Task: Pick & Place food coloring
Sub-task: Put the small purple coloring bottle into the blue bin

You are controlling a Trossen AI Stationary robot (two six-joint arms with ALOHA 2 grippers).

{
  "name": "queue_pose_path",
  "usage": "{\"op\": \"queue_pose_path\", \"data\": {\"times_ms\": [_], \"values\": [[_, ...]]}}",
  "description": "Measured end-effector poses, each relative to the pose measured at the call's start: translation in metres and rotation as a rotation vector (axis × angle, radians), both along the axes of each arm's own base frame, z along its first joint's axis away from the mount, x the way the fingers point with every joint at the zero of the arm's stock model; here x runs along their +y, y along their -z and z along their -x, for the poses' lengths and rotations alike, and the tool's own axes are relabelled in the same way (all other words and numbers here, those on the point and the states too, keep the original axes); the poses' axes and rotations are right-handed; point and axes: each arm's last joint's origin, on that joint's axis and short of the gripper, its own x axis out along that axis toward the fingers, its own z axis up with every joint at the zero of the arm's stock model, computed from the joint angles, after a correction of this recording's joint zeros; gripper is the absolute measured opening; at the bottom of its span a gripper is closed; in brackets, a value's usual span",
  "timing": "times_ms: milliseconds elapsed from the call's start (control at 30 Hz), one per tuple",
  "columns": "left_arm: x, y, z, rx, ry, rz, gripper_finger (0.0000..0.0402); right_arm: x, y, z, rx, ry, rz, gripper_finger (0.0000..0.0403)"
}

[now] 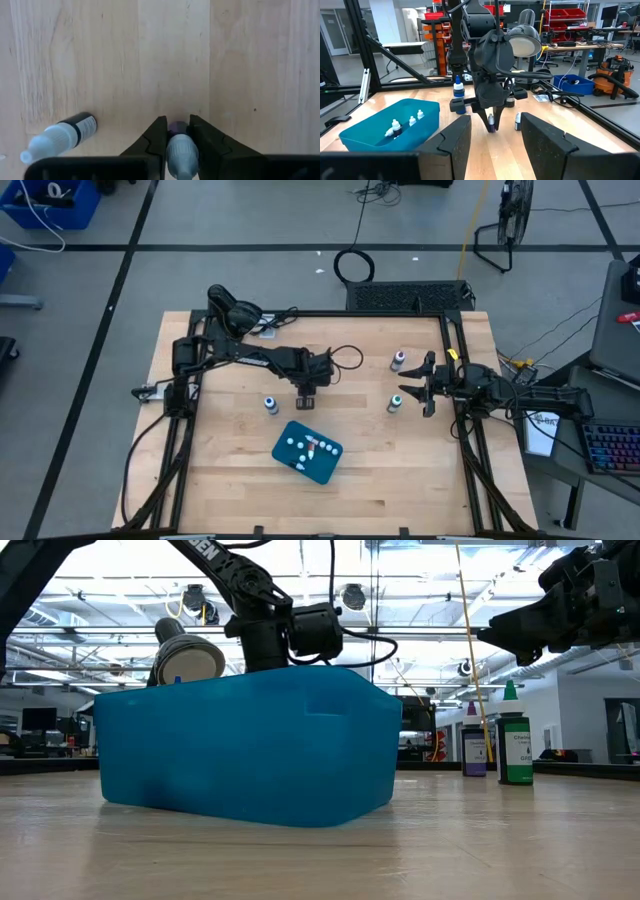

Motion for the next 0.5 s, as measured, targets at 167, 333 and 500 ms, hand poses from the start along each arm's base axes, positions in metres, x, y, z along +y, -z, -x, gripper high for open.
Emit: {"op": "queue_pose_path", "data": {"times_ms": [167, 333, 500], "values": [[-0.001, 0.0, 0.002, 0.022, 0.001, 0.004, 0.0065, 0.0, 0.0, 0.0, 0.0, 0.0, 0.0, 0.016], [-0.007, -0.001, 0.002, 0.036, 0.026, -0.035, 0.0065, 0.0, 0.0, 0.0, 0.0, 0.0, 0.0, 0.016], [-0.019, -0.016, 0.007, 0.035, 0.049, -0.056, 0.0065, 0.0, 0.0, 0.0, 0.0, 0.0, 0.0, 0.016]]}}
